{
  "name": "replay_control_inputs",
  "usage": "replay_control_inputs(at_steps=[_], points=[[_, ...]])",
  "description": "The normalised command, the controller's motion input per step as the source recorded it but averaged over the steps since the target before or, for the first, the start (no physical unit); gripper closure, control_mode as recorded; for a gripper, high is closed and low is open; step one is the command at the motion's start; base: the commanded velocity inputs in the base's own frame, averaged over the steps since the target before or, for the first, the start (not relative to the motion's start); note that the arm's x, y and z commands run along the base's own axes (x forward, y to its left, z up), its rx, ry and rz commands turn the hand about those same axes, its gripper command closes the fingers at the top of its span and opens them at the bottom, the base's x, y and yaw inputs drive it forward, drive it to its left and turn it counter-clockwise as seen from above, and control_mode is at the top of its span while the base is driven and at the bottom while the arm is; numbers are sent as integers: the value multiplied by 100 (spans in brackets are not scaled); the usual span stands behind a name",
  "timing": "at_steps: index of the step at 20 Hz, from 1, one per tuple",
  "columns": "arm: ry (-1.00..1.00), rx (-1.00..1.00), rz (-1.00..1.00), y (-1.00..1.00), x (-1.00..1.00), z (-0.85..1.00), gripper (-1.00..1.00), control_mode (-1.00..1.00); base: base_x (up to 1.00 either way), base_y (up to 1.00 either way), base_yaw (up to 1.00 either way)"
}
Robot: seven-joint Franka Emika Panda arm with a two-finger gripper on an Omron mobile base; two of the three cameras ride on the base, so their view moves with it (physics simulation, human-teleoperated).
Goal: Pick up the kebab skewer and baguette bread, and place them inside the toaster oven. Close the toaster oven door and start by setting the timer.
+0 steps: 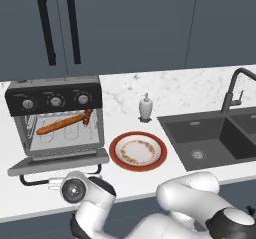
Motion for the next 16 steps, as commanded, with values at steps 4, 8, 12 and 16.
replay_control_inputs(at_steps=[4,8,12,16], points=[[0,7,-9,-62,73,81,-100,-100,0,0,0],[0,5,-7,-58,65,46,-100,-100,0,0,0],[0,3,-5,-59,74,32,-100,-100,0,0,0],[0,2,-4,-47,63,31,-100,-100,0,0,0]])
